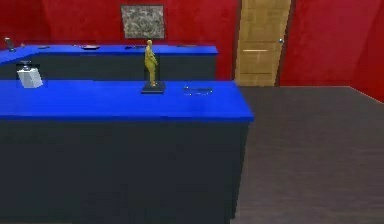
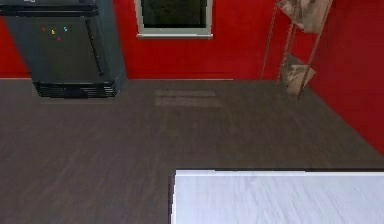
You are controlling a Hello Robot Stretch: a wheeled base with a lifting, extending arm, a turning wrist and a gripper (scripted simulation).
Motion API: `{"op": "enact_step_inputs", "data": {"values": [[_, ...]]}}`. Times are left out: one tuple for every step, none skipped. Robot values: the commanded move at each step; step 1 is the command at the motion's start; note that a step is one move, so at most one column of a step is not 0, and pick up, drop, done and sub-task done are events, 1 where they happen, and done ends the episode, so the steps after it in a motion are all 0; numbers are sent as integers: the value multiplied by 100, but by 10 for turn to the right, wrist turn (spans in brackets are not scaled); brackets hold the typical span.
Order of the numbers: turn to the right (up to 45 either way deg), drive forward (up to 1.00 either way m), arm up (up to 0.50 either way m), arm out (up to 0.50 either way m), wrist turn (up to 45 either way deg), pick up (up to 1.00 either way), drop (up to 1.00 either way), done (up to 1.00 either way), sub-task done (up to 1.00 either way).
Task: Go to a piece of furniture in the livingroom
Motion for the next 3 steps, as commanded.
{"op": "enact_step_inputs", "data": {"values": [[-450, 0, 0, 0, 0, 0, 0, 0, 0], [-420, 0, 0, 0, 0, 0, 0, 0, 0], [-30, 0, 0, 0, 0, 0, 0, 0, 0]]}}
